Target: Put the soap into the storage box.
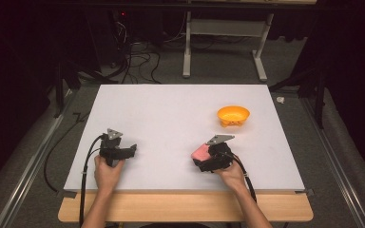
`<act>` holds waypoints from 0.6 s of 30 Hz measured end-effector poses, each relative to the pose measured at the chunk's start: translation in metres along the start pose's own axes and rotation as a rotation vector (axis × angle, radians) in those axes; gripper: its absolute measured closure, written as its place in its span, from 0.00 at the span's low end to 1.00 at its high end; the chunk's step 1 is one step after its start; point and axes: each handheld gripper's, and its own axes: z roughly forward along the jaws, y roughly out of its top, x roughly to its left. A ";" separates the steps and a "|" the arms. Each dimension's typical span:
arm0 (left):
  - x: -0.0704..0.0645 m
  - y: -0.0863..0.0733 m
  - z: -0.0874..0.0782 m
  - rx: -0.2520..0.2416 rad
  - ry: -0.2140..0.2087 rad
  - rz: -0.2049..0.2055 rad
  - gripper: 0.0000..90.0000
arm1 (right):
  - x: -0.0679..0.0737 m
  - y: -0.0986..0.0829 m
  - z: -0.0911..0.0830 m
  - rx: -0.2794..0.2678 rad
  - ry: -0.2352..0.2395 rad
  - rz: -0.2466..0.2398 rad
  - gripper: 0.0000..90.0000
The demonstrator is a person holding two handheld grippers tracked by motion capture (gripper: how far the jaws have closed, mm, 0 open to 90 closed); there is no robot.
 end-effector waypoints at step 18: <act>0.000 0.000 0.000 0.000 0.001 0.000 0.20 | -0.007 -0.001 -0.013 -0.029 0.004 0.065 0.15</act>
